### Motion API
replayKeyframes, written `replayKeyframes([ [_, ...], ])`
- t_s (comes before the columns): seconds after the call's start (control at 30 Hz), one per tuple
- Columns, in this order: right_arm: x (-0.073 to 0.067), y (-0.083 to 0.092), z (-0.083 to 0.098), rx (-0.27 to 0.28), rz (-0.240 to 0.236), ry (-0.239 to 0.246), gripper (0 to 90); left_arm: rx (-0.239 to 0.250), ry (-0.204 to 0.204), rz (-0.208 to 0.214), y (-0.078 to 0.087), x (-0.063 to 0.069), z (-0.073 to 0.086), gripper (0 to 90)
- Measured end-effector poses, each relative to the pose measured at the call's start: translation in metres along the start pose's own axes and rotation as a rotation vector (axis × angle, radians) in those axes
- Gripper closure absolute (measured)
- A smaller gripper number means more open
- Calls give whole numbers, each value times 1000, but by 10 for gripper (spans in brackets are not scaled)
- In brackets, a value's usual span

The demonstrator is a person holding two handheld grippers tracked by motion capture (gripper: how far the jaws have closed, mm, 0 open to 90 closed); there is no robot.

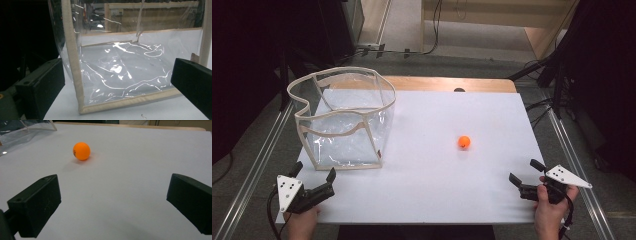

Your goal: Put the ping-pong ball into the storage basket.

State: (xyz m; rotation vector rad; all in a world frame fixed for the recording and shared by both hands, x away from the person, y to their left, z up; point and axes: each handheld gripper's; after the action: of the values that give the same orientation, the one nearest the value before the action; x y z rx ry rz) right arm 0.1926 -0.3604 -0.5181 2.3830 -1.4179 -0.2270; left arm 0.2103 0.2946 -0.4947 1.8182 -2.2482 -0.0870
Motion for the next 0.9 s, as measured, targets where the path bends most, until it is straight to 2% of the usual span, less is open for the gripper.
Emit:
replayKeyframes([
  [0.13,0,0,-2,-6,-4,9,0,2,-4,1,0,1,0,0],
  [0.5,-1,-1,-26,-15,-41,29,0,1,-11,1,0,1,1,0],
  [0.7,-2,-8,-38,-40,-51,67,0,0,-13,2,0,1,1,0],
  [0.9,-3,-18,-53,-77,-85,95,0,0,-15,2,0,2,1,0],
])
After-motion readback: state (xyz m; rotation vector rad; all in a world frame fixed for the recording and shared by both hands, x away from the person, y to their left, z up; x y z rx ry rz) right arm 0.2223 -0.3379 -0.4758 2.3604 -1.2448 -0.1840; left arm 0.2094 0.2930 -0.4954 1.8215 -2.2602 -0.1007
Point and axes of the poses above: each handheld gripper's, and its own axes: y roughly backward along the jaws, z roughly out of its underside, x roughly to its right, and after that the axes turned 12 degrees about y, right-handed
